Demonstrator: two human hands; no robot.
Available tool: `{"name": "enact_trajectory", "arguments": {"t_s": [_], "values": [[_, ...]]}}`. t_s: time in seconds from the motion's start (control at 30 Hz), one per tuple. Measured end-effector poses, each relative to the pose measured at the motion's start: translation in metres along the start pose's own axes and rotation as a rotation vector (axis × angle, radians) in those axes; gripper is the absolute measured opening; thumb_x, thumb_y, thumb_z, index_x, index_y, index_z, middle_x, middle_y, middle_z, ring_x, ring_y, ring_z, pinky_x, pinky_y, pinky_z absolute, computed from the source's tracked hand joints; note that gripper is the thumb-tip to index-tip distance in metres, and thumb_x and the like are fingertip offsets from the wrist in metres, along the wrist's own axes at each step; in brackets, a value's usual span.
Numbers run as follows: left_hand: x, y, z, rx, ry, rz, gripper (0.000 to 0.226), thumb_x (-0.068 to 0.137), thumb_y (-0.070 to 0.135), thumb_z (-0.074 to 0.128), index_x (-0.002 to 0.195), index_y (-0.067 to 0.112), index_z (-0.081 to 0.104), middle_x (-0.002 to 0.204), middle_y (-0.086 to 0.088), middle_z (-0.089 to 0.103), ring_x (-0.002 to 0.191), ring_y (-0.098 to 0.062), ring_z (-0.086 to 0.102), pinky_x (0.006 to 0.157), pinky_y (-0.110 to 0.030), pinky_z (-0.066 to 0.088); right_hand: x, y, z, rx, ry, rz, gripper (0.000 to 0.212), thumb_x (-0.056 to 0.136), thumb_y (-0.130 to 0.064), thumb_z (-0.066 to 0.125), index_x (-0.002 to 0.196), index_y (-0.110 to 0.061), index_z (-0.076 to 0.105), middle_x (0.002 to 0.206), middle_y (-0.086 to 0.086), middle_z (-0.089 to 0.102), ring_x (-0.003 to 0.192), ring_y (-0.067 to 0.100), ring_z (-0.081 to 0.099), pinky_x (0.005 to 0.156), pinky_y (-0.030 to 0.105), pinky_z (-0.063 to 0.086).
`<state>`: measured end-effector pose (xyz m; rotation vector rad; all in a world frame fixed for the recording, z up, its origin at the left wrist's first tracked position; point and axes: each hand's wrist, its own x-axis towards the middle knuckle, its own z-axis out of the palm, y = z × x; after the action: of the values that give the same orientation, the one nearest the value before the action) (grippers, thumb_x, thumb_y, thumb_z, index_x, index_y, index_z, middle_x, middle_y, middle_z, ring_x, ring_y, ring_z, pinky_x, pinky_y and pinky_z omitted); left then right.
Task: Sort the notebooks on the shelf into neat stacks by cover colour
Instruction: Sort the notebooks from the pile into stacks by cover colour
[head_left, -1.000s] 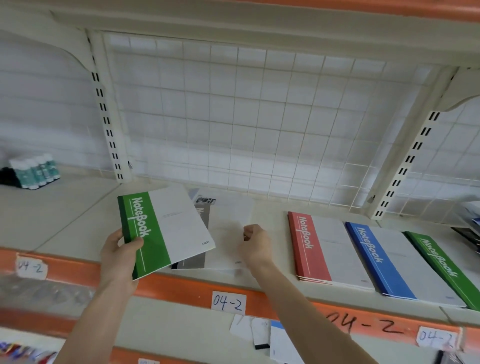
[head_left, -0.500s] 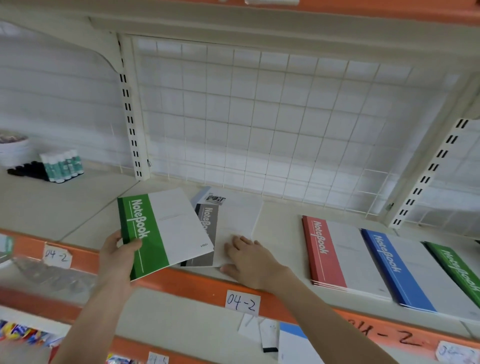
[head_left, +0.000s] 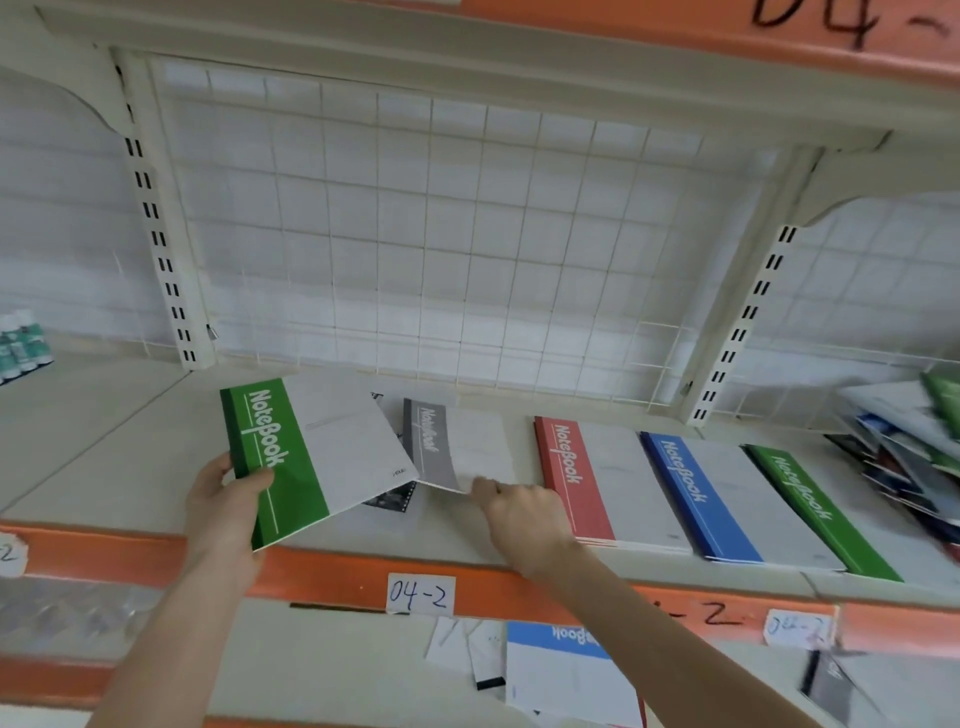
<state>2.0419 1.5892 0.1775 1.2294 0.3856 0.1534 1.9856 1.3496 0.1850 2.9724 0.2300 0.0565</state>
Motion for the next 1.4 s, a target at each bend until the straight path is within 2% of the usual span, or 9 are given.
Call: {"name": "enact_trajectory", "arguments": {"t_s": [0.13, 0.27, 0.83, 0.97, 1.1, 1.2, 1.27, 1.33, 1.4], "values": [[-0.005, -0.004, 0.011, 0.009, -0.056, 0.010, 0.040, 0.089, -0.007, 0.047, 0.128, 0.004, 0.051, 0.122, -0.018, 0.058, 0.077, -0.021, 0.059, 0.061, -0.027, 0.043, -0.006, 0.020, 0.003, 0.179, 0.034, 0.058, 0.038, 0.100, -0.034, 0.032, 0.128, -0.015, 0.048, 0.122, 0.009, 0.058, 0.116, 0.027, 0.050, 0.086, 0.035, 0.043], [-0.006, -0.007, 0.016, 0.020, -0.062, 0.002, 0.042, 0.088, -0.007, 0.048, 0.128, 0.005, 0.051, 0.122, -0.017, 0.059, 0.094, -0.028, 0.058, 0.062, -0.027, 0.044, 0.002, 0.050, 0.018, 0.217, -0.002, 0.208, 0.041, 0.098, -0.029, 0.034, 0.138, -0.018, 0.038, 0.149, 0.000, 0.030, 0.141, 0.020, 0.018, 0.111, 0.044, 0.020], [-0.005, -0.007, 0.017, 0.033, -0.061, -0.008, 0.040, 0.089, -0.005, 0.049, 0.127, 0.007, 0.051, 0.123, -0.016, 0.058, 0.097, -0.029, 0.057, 0.082, -0.037, 0.044, 0.003, 0.064, 0.025, 0.242, -0.069, 0.390, 0.033, 0.096, -0.023, 0.035, 0.124, -0.017, 0.051, 0.144, 0.001, 0.033, 0.137, 0.024, 0.022, 0.110, 0.052, 0.020], [-0.003, -0.004, 0.012, 0.024, -0.052, -0.004, 0.040, 0.089, -0.006, 0.049, 0.127, 0.007, 0.051, 0.122, -0.016, 0.058, 0.097, -0.029, 0.057, 0.080, -0.035, 0.045, 0.011, 0.041, 0.019, 0.429, 0.003, 0.096, 0.046, 0.097, -0.034, 0.041, 0.141, -0.021, 0.038, 0.155, -0.003, 0.019, 0.144, 0.014, 0.006, 0.116, 0.050, 0.006], [-0.001, -0.002, 0.005, 0.015, -0.035, 0.001, 0.043, 0.090, -0.006, 0.048, 0.131, 0.005, 0.049, 0.121, -0.015, 0.058, 0.095, -0.029, 0.056, 0.062, -0.027, 0.042, 0.021, 0.022, 0.019, 0.333, -0.089, -0.146, 0.054, 0.095, -0.044, 0.043, 0.144, -0.021, 0.034, 0.153, 0.003, 0.025, 0.140, 0.019, 0.024, 0.110, 0.039, 0.020], [0.000, -0.001, 0.002, 0.020, -0.032, 0.002, 0.044, 0.090, -0.006, 0.048, 0.133, 0.006, 0.048, 0.121, -0.015, 0.058, 0.095, -0.028, 0.055, 0.061, -0.026, 0.041, 0.026, 0.018, 0.021, 0.218, 0.001, -0.195, 0.069, 0.088, -0.055, 0.017, 0.132, -0.013, 0.050, 0.132, 0.008, 0.050, 0.116, 0.030, 0.051, 0.088, 0.038, 0.040], [0.001, -0.001, 0.000, 0.023, -0.029, 0.002, 0.045, 0.090, -0.006, 0.048, 0.133, 0.006, 0.047, 0.123, -0.017, 0.057, 0.095, -0.028, 0.056, 0.061, -0.026, 0.041, 0.025, 0.016, 0.021, 0.085, 0.048, -0.232, 0.067, 0.090, -0.046, 0.011, 0.126, -0.009, 0.053, 0.122, 0.011, 0.057, 0.102, 0.035, 0.057, 0.078, 0.040, 0.042], [0.001, -0.002, -0.001, 0.028, -0.029, -0.001, 0.045, 0.090, -0.005, 0.049, 0.133, 0.007, 0.047, 0.125, -0.017, 0.057, 0.095, -0.028, 0.056, 0.061, -0.026, 0.042, 0.025, 0.014, 0.018, -0.020, 0.016, -0.208, 0.039, 0.099, -0.021, 0.025, 0.126, -0.004, 0.047, 0.119, 0.015, 0.059, 0.100, 0.037, 0.058, 0.077, 0.039, 0.040], [0.000, -0.001, 0.000, 0.028, -0.034, -0.002, 0.044, 0.091, -0.005, 0.049, 0.133, 0.007, 0.047, 0.125, -0.017, 0.057, 0.095, -0.028, 0.056, 0.061, -0.026, 0.042, 0.023, 0.011, 0.013, -0.041, 0.002, -0.178, 0.033, 0.095, -0.004, 0.032, 0.127, 0.000, 0.040, 0.114, 0.020, 0.061, 0.099, 0.038, 0.059, 0.072, 0.037, 0.035]]}}
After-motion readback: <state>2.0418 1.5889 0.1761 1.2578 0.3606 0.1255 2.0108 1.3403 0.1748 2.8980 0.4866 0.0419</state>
